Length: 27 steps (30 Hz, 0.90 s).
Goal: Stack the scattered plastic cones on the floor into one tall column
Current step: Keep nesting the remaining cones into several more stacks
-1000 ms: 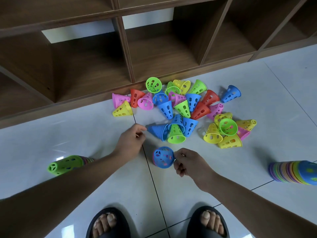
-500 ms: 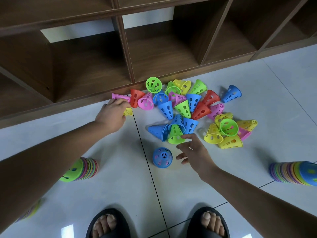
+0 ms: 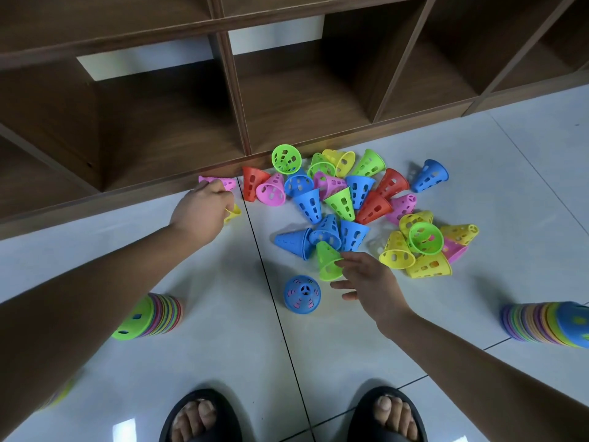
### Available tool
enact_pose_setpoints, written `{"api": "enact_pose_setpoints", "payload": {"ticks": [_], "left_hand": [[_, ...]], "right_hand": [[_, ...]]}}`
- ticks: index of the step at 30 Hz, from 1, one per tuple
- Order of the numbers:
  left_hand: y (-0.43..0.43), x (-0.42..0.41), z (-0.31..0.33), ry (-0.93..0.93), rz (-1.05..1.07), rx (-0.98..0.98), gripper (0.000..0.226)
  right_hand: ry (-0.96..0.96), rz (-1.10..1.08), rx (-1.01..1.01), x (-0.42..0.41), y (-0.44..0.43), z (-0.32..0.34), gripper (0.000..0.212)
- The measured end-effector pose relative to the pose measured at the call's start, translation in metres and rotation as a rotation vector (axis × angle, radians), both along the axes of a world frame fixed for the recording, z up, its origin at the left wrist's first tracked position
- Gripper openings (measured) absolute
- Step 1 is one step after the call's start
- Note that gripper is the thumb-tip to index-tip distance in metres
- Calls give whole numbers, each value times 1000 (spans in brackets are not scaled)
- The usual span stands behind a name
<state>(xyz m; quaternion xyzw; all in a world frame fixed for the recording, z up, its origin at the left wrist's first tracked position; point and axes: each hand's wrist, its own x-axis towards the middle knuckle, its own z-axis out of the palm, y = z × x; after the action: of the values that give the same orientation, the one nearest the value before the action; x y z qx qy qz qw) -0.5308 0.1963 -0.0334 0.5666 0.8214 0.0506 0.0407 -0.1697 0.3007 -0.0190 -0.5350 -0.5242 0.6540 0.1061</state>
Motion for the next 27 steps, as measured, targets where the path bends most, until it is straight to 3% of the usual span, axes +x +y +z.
{"api": "enact_pose_setpoints", "payload": {"ticks": [9,12,20,23,27], "left_hand": [[-5,46,47,-445,231,188,3],[-17,66,52,-628,328,252,3],[-39,132,61,-1363,437,347,17],[-41,150,56,-1444,425,268,16],[-45,166,39,-1373,435,182,17]], "right_hand": [[35,-149,148,15,-4,28,4],[127,-140,86,21,-6,35,4],[375,-192,-191,32,-7,52,16],[444,-153,-255,31,-8,58,19],[482,-7,-288,32,-18,62,20]]}}
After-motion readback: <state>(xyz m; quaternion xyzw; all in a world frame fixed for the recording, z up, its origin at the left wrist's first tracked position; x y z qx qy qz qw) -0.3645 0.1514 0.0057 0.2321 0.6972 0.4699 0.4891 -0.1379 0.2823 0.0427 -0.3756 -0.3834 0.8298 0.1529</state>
